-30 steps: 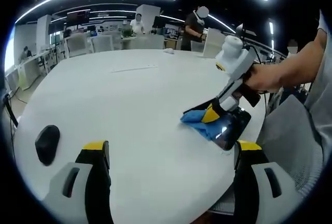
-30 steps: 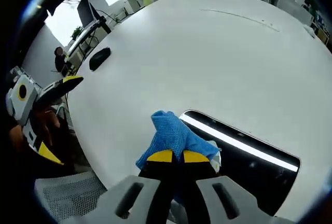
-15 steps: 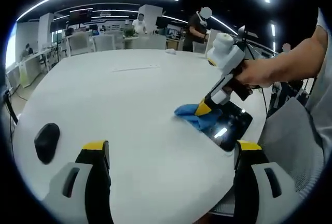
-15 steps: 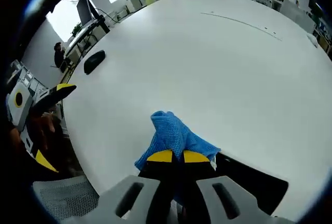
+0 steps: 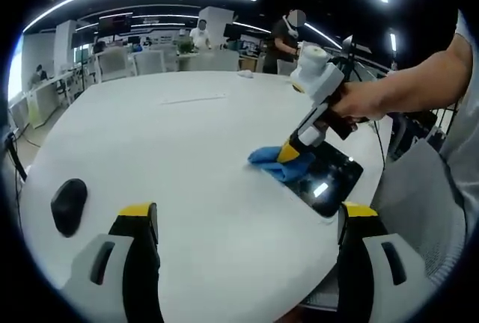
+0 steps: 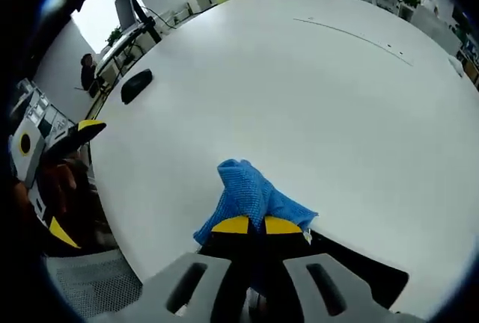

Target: Wipe the mirror surface with the cleaning cloth until all visible marks leave the cleaned area.

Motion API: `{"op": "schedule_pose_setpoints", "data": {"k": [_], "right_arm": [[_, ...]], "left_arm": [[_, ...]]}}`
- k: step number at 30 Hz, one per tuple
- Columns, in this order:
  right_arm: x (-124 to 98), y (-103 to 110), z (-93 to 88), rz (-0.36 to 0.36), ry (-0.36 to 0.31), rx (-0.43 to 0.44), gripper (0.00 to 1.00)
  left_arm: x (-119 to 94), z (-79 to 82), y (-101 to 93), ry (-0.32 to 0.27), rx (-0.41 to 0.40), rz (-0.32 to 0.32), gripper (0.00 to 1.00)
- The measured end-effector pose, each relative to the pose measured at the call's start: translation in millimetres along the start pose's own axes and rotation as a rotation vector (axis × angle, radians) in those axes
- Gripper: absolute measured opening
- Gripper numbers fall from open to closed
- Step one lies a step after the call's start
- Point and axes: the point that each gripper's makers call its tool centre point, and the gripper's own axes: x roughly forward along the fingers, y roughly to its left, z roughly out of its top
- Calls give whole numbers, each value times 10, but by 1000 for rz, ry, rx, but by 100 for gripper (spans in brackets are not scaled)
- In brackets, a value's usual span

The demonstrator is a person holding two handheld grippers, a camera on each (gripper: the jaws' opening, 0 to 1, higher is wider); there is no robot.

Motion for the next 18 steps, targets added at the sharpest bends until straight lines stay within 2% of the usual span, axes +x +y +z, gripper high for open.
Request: {"op": "schedule_pose_setpoints", "data": {"k": [18], "right_arm": [[-85, -181, -102, -13, 0, 13, 0]], "left_arm": [[29, 48, -73, -7, 11, -8, 99]]}}
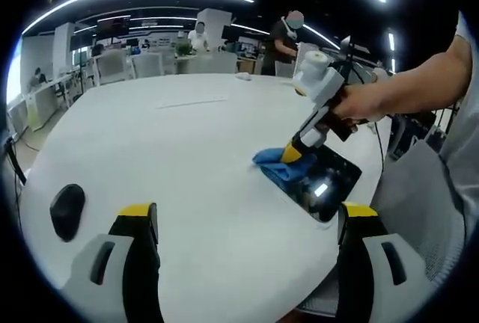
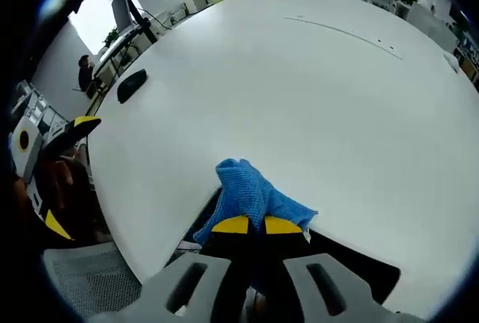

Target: Wipe the mirror surface with the cleaning cloth until all visible marks leave the cleaned area.

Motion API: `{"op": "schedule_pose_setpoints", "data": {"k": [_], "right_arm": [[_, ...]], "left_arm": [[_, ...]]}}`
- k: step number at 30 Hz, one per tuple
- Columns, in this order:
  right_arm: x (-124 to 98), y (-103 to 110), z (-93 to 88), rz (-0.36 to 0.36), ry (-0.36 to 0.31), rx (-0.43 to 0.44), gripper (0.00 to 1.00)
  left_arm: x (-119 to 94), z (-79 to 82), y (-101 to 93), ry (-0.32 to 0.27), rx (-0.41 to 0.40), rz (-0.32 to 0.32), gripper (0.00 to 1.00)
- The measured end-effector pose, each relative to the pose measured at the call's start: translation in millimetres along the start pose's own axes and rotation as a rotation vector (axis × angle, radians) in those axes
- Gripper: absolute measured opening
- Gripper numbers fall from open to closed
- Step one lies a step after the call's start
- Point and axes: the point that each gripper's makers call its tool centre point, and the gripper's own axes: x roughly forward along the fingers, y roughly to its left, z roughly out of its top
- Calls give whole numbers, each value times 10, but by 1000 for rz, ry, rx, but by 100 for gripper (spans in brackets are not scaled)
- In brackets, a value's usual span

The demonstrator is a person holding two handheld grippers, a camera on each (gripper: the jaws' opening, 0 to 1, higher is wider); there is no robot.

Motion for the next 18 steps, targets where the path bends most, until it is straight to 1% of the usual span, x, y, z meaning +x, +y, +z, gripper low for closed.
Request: {"op": "schedule_pose_setpoints", "data": {"k": [8, 10, 12, 18], "right_arm": [[-43, -94, -62, -10, 6, 4, 0], [-58, -129, -77, -14, 11, 23, 0], [-70, -153, -94, -16, 12, 22, 0], [-74, -162, -102, -18, 12, 22, 0]], "left_arm": [[2, -8, -14, 2, 0, -1, 99], [8, -7, 2, 0, 4, -2, 99], [10, 3, 19, -4, 4, -1, 99], [-3, 24, 18, -10, 8, 3, 99]]}}
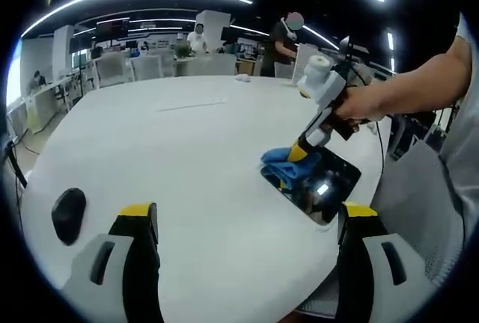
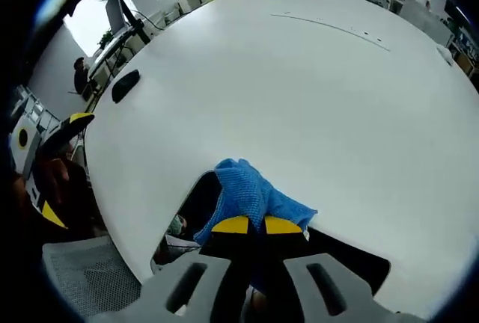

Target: Wipe the mirror surface with the cleaning cloth until all visible marks leave the cleaned area.

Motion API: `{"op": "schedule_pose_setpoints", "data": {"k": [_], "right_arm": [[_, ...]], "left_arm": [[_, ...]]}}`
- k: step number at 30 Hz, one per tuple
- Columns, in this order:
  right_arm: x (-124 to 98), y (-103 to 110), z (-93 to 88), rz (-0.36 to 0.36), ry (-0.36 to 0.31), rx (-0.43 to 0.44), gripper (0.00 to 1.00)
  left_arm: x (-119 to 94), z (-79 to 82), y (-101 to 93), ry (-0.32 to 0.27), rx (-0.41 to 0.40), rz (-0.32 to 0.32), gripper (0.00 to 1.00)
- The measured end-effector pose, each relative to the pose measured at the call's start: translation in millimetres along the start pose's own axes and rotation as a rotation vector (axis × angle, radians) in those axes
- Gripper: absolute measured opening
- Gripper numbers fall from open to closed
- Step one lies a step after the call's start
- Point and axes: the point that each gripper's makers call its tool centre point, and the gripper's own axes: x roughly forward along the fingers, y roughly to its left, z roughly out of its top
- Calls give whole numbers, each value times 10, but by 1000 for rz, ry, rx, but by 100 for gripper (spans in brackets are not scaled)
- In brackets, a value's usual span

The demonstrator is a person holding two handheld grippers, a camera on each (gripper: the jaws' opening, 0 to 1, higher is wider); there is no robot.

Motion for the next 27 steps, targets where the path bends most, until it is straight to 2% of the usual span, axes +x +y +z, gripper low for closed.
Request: {"op": "schedule_pose_setpoints", "data": {"k": [11, 16, 22, 27], "right_arm": [[-8, -31, -22, -8, 5, -5, 0], [-6, -38, -17, 1, 5, 12, 0], [-14, -5, -45, -24, -11, 6, 0], [-43, 79, -149, -14, 6, -1, 0]], "left_arm": [[-31, -11, -3, 5, 3, 5, 99], [-40, 34, -31, 3, 6, 9, 99], [-41, 62, -36, 0, 10, 12, 99], [-41, 55, -48, 2, 13, 11, 99]]}}
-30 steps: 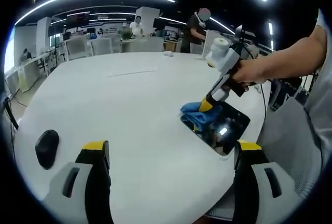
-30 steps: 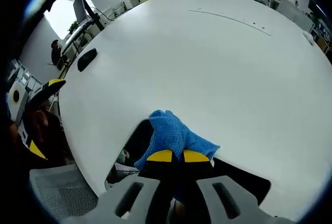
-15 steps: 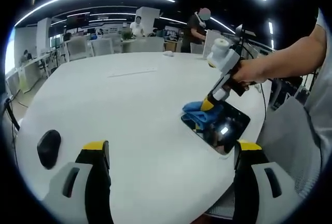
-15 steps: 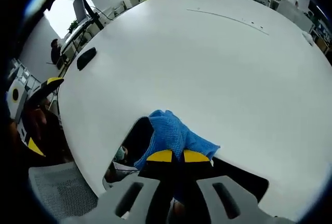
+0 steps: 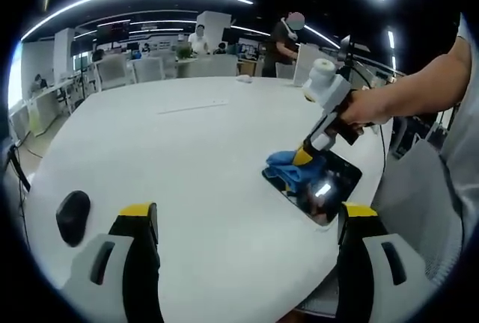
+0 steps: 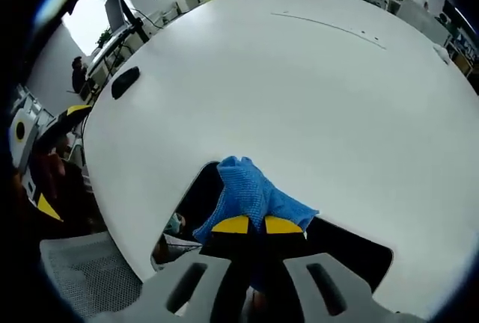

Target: Wipe the mirror surface with the cleaning cloth until all visible marks leave the cleaned area.

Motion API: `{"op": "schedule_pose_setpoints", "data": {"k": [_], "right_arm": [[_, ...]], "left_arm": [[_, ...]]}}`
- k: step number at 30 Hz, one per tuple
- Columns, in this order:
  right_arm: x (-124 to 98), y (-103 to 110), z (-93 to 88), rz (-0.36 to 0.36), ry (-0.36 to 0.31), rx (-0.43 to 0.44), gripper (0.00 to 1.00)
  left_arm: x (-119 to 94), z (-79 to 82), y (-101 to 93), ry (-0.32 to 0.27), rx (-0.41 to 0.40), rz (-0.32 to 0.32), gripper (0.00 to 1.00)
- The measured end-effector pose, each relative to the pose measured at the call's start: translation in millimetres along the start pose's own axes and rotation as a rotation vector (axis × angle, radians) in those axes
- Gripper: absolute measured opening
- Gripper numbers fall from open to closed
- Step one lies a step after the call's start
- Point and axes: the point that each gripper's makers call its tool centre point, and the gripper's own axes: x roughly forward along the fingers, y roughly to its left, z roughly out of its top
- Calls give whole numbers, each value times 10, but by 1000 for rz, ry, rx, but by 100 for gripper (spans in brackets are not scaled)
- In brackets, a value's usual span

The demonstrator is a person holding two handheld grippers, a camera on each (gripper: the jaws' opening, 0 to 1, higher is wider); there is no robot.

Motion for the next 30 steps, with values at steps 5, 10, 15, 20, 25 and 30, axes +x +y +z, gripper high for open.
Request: {"op": "schedule_pose_setpoints", "data": {"k": [5, 10, 15, 20, 25, 30], "right_arm": [[-21, 59, -73, 5, 1, 5, 0], [-36, 112, -131, 7, -4, 23, 0], [-47, 164, -184, 8, -2, 37, 0], [-60, 193, -223, 6, -6, 32, 0], [-82, 250, -300, 14, 2, 35, 0], [-105, 294, -372, 24, 5, 42, 0]], "left_arm": [[2, 7, 7, -2, 4, 0, 99], [13, 11, 28, -7, 8, -2, 99], [11, 9, -11, -6, 15, -9, 99], [-26, 8, -7, -19, 9, -2, 99], [-55, -41, -57, -5, 12, -12, 99], [-55, -41, -42, -9, 12, -11, 99]]}}
